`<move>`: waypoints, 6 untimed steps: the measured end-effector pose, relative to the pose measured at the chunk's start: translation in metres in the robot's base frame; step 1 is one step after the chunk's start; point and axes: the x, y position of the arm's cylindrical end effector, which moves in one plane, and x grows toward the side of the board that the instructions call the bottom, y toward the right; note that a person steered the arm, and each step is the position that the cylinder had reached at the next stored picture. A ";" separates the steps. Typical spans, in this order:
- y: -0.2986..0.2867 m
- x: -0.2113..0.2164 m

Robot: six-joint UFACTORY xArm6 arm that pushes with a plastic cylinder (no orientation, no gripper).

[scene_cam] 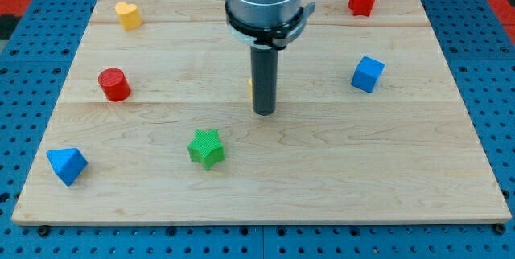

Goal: Move your arm to the center right

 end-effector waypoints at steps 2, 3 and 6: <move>0.099 0.023; 0.181 0.043; 0.249 -0.001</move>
